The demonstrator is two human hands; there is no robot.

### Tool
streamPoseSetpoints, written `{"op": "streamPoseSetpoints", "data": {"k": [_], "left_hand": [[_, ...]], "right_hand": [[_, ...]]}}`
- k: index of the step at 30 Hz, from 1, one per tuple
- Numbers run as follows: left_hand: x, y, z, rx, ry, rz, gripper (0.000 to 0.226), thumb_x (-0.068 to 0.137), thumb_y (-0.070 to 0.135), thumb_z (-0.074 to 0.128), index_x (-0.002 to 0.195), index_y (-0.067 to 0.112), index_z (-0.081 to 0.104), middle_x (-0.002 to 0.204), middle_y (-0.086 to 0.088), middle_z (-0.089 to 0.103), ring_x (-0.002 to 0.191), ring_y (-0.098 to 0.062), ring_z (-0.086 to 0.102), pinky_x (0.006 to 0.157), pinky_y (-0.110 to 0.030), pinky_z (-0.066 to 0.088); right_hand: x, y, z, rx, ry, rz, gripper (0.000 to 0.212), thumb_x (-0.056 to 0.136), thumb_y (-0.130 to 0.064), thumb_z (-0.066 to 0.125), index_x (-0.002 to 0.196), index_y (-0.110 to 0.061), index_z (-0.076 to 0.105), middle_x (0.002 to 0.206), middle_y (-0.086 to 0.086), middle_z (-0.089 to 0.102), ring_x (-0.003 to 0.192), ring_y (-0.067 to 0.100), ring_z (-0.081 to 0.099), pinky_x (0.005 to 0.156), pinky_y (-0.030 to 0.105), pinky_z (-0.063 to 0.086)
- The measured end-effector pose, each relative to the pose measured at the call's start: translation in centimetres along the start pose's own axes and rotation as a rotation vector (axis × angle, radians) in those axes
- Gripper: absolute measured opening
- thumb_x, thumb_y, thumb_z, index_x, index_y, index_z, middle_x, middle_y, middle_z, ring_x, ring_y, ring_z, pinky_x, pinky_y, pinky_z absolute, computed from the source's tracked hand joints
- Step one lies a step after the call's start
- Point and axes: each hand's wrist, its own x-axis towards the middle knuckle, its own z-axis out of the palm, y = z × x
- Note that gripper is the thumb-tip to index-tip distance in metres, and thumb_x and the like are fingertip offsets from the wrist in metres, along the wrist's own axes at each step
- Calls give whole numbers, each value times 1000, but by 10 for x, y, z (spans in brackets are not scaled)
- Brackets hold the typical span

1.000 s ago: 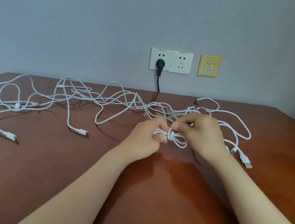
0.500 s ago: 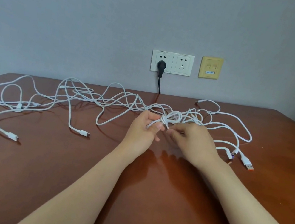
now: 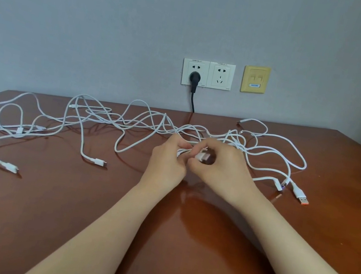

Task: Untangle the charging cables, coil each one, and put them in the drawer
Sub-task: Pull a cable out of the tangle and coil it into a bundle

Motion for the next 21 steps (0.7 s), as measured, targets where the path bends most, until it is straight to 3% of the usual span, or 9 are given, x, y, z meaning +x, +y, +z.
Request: {"op": "streamPoseSetpoints", "data": {"k": [2,5,9,12,14,16,18,21], "left_hand": [[-1,1,-2,15,3,23,14,89,9,54,89,23,49,88,6,53,84,-14,48,60,-18,30],[-4,3,-1,51,9,54,11,89,10,54,92,21,54,88,5,55,86,-18,53,67,-23,35],[-8,8,1,106,45,199,19,83,2,56,95,14,63,84,3,60,88,-27,57,70,-28,39],[-9,10,2,152,82,283,16,83,8,62,98,12,67,92,-4,69,89,-27,60,76,-33,43],[-9,10,3,194,163,403,14,82,13,63,93,11,70,83,-6,70,79,-26,64,68,-31,46],[-6,8,8,280,291,580,18,74,18,56,81,11,71,67,-2,67,63,-19,60,54,-23,42],[-4,5,14,312,389,723,23,70,15,50,76,10,71,61,-1,64,64,-13,48,60,-25,38],[0,1,14,337,420,836,22,70,8,51,77,8,72,64,0,67,69,-14,42,60,-27,40]], "right_hand": [[3,3,-1,288,-53,118,17,77,-5,66,78,-21,62,65,0,66,59,7,63,66,23,53],[7,7,-3,584,-66,191,9,89,1,57,81,-3,58,66,6,67,58,10,66,59,20,55],[9,2,-6,663,30,227,22,92,-4,54,70,-2,59,56,3,63,48,8,62,52,18,54],[7,-1,-8,637,117,274,23,88,-11,62,66,-2,61,42,-1,56,39,9,54,49,21,53],[6,-2,-8,654,222,322,23,83,-17,70,63,-6,63,38,0,48,35,10,50,54,27,51],[6,-5,-4,701,333,361,22,78,-18,74,63,-13,60,46,2,50,39,14,51,49,26,50],[6,-4,1,725,444,427,26,74,-21,78,74,-18,53,70,10,54,50,17,54,42,22,48],[7,0,5,816,362,558,35,75,-31,76,81,-16,45,74,8,54,61,18,54,53,34,57]]}}
